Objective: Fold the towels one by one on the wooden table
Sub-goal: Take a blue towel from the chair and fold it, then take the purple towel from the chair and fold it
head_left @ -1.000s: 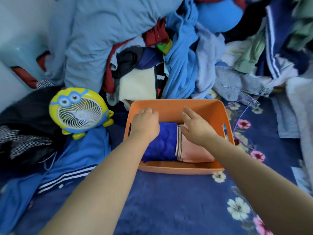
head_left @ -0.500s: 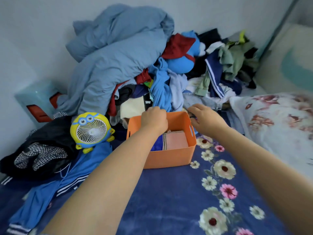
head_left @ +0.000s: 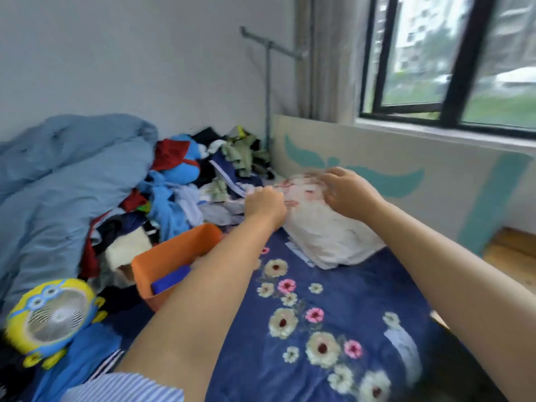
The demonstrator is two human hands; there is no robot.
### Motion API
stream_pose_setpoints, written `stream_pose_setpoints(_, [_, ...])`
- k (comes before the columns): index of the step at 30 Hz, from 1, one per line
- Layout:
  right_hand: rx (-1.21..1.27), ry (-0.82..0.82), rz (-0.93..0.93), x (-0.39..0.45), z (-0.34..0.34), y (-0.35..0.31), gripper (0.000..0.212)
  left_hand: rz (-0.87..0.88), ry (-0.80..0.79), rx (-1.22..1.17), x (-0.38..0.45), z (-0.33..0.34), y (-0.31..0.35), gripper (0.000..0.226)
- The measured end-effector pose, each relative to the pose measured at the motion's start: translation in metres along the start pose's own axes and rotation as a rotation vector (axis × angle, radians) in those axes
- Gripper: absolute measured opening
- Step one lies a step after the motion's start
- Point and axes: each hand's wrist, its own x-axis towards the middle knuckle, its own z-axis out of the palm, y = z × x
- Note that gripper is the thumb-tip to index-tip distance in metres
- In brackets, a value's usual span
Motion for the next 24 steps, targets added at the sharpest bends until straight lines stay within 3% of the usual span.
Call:
stream_pose_setpoints(8, [-0.074,0.102,0.389,-0.177,-0.104,0.114,0.040,0.417,0.048,-0.125,-0.044,-0.030,0.201,0.033])
stream_pose_setpoints(14, [-0.179,0.128,0.680,-0.337,-0.178,0.207,0.040,0.724,0.056,-0.205,-0.095,-0.044,0.390,0.034])
stream_pose_setpoints(24, [-0.302,0.117,0.941,-0.544,-0.272,0.341,0.037,1.041,0.061,-0.243,-0.198,-0.051,0.655,0.032])
